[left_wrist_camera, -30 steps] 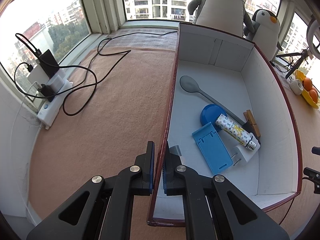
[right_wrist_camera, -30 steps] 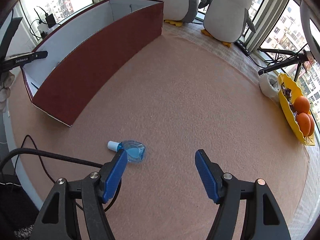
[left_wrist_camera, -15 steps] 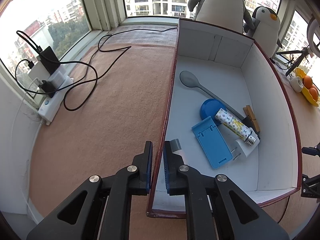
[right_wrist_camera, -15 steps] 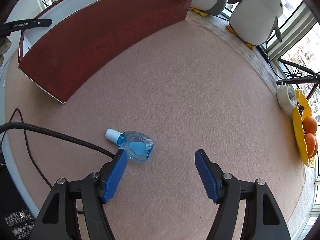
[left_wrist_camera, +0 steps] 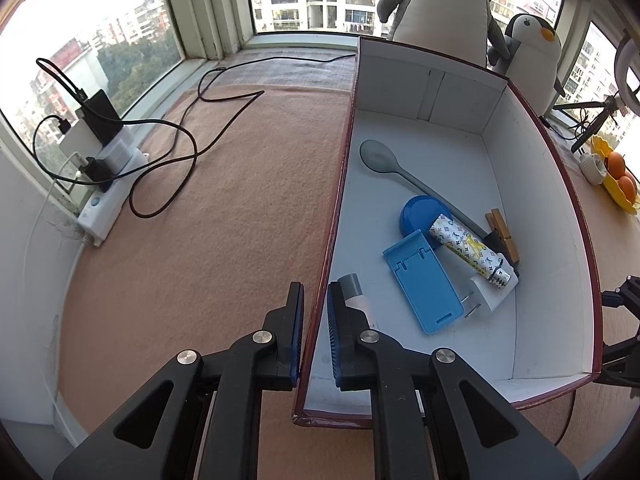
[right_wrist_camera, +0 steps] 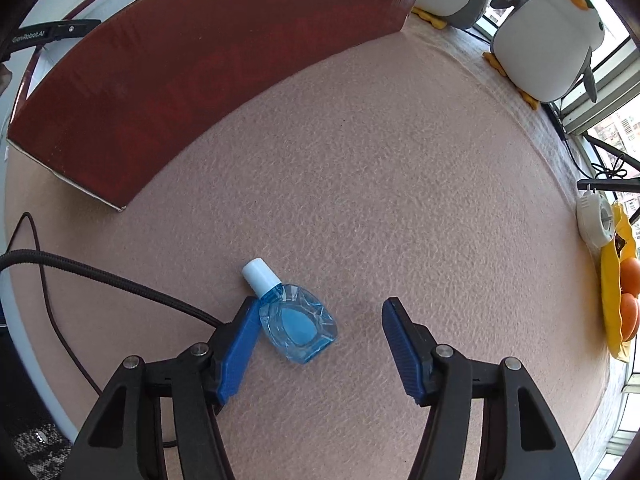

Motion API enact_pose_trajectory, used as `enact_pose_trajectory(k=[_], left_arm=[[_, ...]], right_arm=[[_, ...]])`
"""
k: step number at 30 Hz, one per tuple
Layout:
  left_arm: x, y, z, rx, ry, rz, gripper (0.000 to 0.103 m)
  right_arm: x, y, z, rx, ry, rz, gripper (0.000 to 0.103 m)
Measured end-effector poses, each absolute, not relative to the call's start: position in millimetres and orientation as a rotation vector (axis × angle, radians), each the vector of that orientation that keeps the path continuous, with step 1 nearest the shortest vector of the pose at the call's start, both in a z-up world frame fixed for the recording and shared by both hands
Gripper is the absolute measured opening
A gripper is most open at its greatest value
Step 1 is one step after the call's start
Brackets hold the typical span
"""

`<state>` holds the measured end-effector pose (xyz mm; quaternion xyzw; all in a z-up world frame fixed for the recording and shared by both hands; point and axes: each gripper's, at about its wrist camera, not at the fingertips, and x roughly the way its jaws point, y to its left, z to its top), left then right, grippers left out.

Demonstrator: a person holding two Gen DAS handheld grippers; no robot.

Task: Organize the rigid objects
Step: 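Move the right gripper to the blue eye-drop bottle and grasp it, then carry the eye-drop bottle into the box and release it by the spoon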

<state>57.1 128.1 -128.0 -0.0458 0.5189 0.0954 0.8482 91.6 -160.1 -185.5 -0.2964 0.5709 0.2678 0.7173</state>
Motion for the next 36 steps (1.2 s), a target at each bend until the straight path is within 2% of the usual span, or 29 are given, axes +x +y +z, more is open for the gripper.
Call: enact_pose_trajectory(k=[2,7,23,36], left_arm=[[57,129,-128,-0.100,1.094,0.201,0.010],[57,129,-128,-0.100,1.095,0.201,0.010],[61,129,-129,-0.109,1.094,0.195,0.011],[66,129,-123,-0.114,1.063,0.192,0.011]], right_arm=[[95,-164,-186,-0.637,1.272,0.585,0.056],[101,-177,-185,-0.561,1.309,0.574,0.036],[107,-221,-161,-0.153,1.229,0.410,0.035],[124,-172,-89,-0.208,1.036,0.455,0.035]])
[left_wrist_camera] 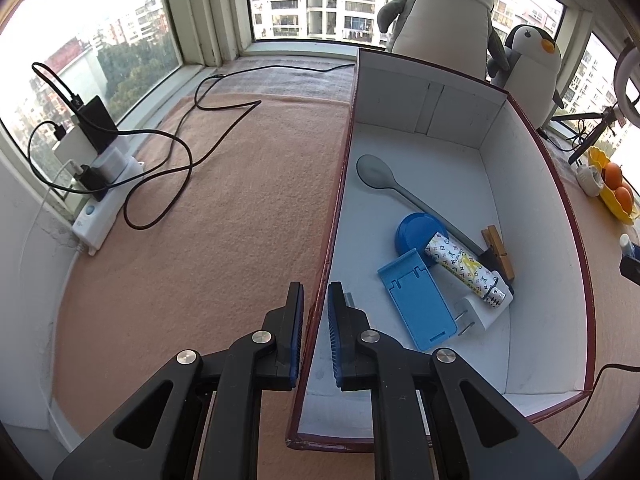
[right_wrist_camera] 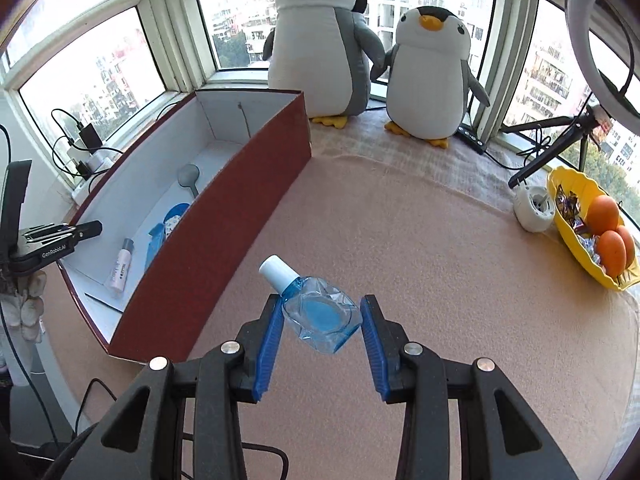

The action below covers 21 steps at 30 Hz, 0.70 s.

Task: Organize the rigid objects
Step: 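Carry the eye-drop bottle into the box and release it by the spoon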

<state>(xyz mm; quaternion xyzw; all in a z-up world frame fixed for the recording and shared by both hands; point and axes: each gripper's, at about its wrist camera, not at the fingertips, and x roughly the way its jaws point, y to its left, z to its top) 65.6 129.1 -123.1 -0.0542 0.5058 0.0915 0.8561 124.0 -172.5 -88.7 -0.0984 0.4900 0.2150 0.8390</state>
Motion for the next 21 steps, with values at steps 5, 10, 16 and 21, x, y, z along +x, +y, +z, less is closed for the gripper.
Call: enact_pose_trajectory(k=[5,10,16,21], left_arm=[[66,129,-120,-0.107,1.048,0.199,0.011],[66,131,-120,-0.101,1.039,0.208,0.009],[65,130,-122,-0.099,1.034,0.203,0.007],[65,130,-122,-0.104,1.029,0.202,0.006]], right_arm=[[122,-138,-75,-0.229,1.005,0.511,0.035],[121,-105,-70,-0.261,0.987,0.559,0.035],[122,-73,-73,-0.302,0.987,0.596,0.035],[122,-56,-77,-0.322,0.998,0.610,0.035]])
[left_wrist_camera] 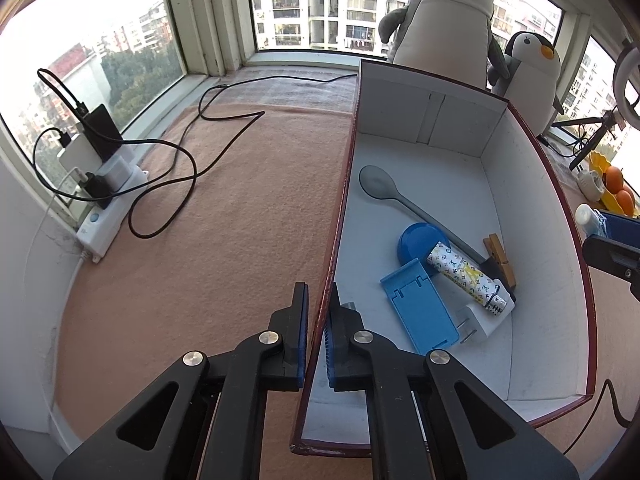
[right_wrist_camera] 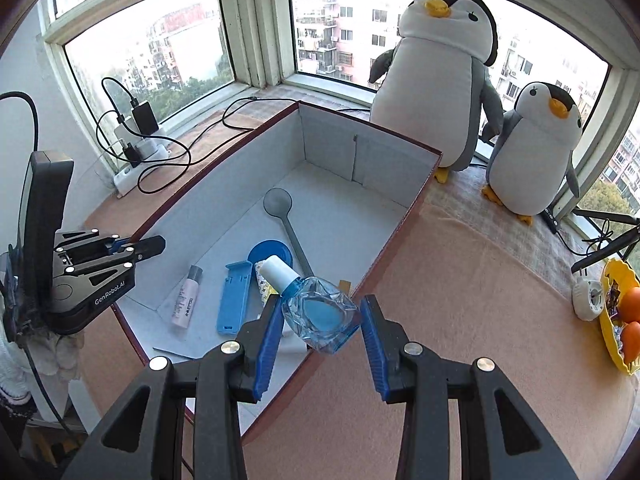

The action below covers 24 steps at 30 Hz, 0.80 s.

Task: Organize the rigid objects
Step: 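Carry the eye-drop bottle into the box and release it by the spoon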

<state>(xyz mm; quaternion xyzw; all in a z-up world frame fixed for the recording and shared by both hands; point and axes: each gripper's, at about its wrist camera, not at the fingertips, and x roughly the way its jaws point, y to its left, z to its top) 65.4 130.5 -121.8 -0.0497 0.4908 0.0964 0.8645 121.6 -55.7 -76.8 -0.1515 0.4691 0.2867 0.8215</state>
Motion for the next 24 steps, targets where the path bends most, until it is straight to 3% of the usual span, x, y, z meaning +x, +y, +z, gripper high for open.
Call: enact_pose_trajectory(k=[24], left_arm=[[65,129,-121,-0.101,1.027,0.203,0.006]], right_arm=[[123,-16,-99,-0.379,1.045,0.625,0.035]])
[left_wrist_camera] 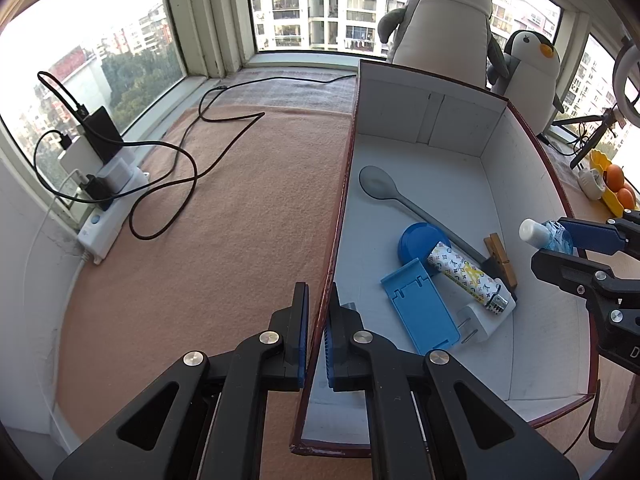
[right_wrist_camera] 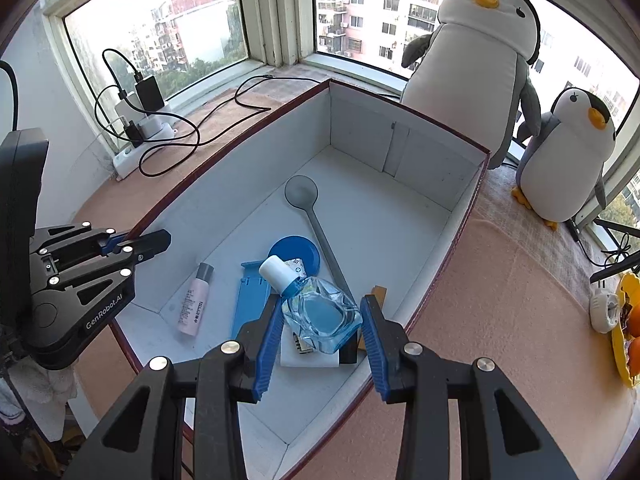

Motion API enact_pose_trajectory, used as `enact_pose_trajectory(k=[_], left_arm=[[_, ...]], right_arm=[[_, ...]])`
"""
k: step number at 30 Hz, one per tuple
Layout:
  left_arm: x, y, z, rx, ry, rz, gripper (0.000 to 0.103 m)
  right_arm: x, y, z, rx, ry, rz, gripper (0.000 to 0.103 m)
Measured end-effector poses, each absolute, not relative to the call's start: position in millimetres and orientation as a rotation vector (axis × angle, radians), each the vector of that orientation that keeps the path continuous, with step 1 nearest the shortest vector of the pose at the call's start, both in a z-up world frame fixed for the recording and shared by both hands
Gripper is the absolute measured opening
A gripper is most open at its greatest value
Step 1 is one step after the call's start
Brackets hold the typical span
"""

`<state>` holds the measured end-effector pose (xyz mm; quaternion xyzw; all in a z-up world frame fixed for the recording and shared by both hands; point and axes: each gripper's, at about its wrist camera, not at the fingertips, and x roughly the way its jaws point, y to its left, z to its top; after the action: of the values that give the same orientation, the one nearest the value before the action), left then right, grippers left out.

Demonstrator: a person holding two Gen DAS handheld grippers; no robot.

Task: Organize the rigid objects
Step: 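Carry the eye-drop bottle into the box and release it by the spoon, then move the right gripper to the white round device and grasp it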

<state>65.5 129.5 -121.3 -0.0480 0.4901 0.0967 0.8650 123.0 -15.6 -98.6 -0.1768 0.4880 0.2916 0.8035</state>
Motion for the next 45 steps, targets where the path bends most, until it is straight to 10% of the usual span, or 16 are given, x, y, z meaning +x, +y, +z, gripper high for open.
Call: enact_pose_trajectory(k=[11,15,45], left_arm=[[65,129,-121,-0.100,1.027,0.202,0.006],[66,129,-121,-0.101,1.026,0.203,0.006],[65,129,-121,-0.103,1.028,0.201,0.006]], right_arm=[[119,-10,-98,-0.401,1.026,0.650,0.037],[115,-9,-93,-0.407,0.988,0.645,0.066],[109,-16,-81,-0.405,0.937,0.617,0.067]])
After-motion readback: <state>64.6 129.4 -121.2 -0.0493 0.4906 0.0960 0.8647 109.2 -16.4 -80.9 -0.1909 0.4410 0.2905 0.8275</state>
